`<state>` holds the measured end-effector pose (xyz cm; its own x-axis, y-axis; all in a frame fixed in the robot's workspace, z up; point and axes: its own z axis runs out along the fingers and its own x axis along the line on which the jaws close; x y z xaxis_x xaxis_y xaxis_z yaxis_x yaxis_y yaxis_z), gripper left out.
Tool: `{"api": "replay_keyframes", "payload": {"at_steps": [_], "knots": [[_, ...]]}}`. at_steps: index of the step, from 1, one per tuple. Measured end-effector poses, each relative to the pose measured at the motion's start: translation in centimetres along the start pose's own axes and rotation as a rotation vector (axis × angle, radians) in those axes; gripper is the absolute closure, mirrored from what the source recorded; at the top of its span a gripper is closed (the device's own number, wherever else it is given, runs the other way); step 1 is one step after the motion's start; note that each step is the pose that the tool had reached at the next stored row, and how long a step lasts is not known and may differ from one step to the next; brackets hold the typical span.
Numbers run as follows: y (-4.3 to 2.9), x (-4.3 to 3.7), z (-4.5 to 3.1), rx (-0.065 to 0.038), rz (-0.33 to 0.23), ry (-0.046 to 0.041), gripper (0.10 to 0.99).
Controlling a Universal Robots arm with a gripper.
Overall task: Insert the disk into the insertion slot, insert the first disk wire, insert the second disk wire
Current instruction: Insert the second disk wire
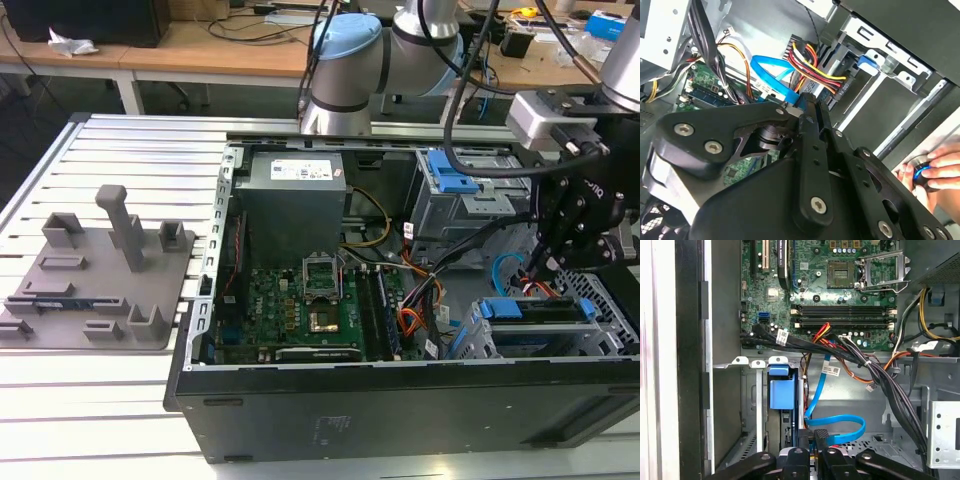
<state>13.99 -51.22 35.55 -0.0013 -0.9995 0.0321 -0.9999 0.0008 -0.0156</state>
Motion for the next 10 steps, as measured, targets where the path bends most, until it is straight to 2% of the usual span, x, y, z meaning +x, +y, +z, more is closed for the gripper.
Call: {"api": "replay_keyframes", "payload": {"at_steps": [4, 10], "knots": [[0.0, 0.45, 0.02, 0.0, 0.01, -0.0093, 0.925], [-0.14, 1.08, 0.05, -0.003, 0.029, -0.011, 0.925]]}}
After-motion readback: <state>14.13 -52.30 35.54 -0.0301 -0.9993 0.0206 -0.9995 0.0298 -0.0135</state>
